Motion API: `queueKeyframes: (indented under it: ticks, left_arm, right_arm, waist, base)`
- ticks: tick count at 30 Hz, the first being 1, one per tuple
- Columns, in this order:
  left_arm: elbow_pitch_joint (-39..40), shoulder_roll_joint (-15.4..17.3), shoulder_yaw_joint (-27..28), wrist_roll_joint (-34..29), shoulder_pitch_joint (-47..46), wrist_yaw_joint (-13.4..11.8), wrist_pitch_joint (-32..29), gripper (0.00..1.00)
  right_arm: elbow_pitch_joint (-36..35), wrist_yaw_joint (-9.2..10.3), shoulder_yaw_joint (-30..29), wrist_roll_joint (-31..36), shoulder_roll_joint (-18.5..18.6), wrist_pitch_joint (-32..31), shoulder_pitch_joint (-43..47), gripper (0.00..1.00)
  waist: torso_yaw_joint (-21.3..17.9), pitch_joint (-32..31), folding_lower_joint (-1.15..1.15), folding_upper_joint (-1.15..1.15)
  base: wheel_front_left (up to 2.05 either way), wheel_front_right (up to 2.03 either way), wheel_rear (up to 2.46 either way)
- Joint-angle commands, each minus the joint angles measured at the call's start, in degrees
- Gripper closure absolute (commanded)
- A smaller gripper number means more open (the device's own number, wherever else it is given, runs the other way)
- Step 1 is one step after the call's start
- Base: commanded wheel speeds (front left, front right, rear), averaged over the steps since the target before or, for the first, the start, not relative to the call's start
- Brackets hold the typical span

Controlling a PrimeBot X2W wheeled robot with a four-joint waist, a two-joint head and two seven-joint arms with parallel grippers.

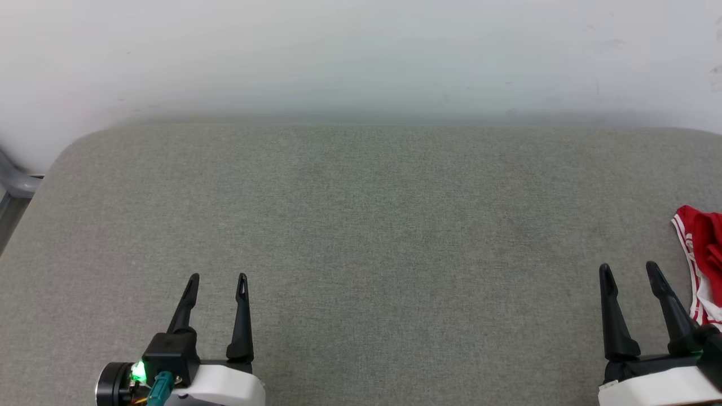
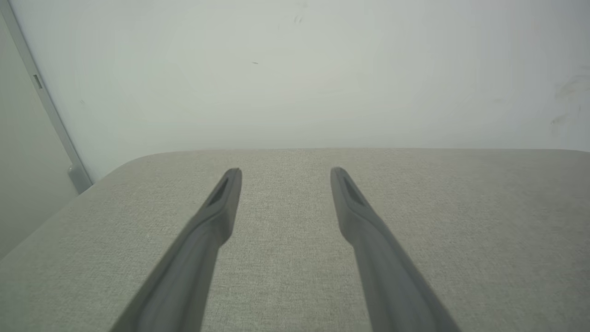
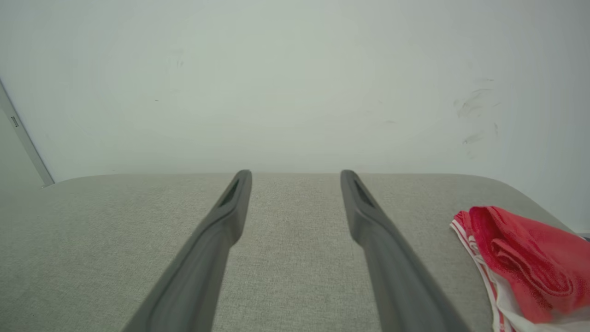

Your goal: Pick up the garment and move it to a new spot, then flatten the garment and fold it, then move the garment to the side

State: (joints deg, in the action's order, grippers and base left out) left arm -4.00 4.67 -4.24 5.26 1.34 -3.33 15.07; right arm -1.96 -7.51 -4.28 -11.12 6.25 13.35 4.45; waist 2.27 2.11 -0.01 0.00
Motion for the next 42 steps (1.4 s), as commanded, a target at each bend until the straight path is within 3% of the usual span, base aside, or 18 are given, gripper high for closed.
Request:
queueKeyframes:
  ticks: [1,17,18,22,42]
  left_arm:
    - [-0.16,-0.2,-0.07,-0.06,0.59,0.22,0.12,0.0]
    - [-0.92,-0.55,0.5,-0.2,0.61,1.17,0.12,0.0]
    - [-0.95,-0.32,0.49,0.01,0.53,1.15,-0.01,1.0]
    - [-3.14,-0.3,0.47,0.35,1.36,1.18,-0.31,1.0]
    - [-4.9,-0.67,3.2,22.68,-1.13,3.68,-5.82,1.0]
  right_arm:
    - [-0.38,0.05,-0.23,0.11,-0.5,0.27,0.81,0.0]
    - [-2.29,0.05,-1.13,0.67,-2.26,-1.06,4.13,0.0]
    - [-1.97,0.0,-1.02,0.18,-1.98,-1.14,3.3,1.0]
    - [0.2,0.0,-0.69,-0.29,-2.08,-1.37,3.59,1.0]
    - [4.14,0.01,-0.12,-22.0,-1.66,-5.36,-0.17,1.0]
  waist:
    - [0.09,-0.05,0.01,0.0]
    - [0.81,-0.55,0.01,0.0]
    - [0.81,-0.55,0.01,0.0]
    - [0.82,-0.57,0.01,0.0]
    - [0.33,-0.79,0.01,0.0]
  base:
    - [0.0,0.0,0.0]
    - [0.0,0.0,0.0]
    - [0.0,0.0,0.0]
    - [0.0,0.0,0.0]
    - [0.0,0.0,0.0]
